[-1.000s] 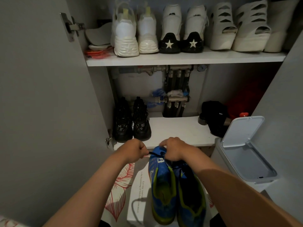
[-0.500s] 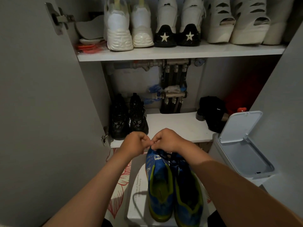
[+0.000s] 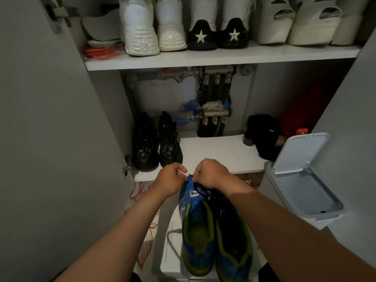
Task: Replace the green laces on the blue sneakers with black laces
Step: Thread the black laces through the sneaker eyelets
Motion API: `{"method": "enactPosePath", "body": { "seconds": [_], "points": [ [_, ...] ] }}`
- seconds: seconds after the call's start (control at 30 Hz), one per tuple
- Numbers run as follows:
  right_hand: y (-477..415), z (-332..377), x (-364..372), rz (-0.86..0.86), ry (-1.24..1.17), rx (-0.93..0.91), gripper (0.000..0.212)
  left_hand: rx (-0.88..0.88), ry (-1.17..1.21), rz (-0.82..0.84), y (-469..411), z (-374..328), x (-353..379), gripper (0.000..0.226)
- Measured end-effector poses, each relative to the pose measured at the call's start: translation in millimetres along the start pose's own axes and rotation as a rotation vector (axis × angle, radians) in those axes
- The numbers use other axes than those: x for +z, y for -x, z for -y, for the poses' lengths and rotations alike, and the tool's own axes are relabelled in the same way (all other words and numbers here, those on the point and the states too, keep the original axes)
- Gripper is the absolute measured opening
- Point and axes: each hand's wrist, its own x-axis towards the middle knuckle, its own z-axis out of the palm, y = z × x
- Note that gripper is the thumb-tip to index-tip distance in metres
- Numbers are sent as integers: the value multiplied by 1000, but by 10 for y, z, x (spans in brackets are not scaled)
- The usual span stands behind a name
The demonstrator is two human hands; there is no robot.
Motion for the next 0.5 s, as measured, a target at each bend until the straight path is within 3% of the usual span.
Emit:
{"method": "enactPosePath", "body": {
  "seconds": [0.1, 0.17, 0.27, 0.37, 0.5],
  "points": [
    [-24, -10, 51, -30, 10, -3, 15, -102, -182, 86, 49, 68, 95, 8],
    [-29, 22, 78, -74, -2, -22, 15, -186, -220, 193, 82, 109, 174, 24],
    [-30, 50, 119, -114, 17, -55, 15, -215, -255, 204, 86, 139, 206, 39],
    [-26, 16, 173, -20, 93, -72, 15, -182, -245, 189, 77, 151, 194, 31],
    [-18, -5, 243, 96, 281, -69, 16, -222, -58, 193, 89, 204, 167, 23]
  ]
}}
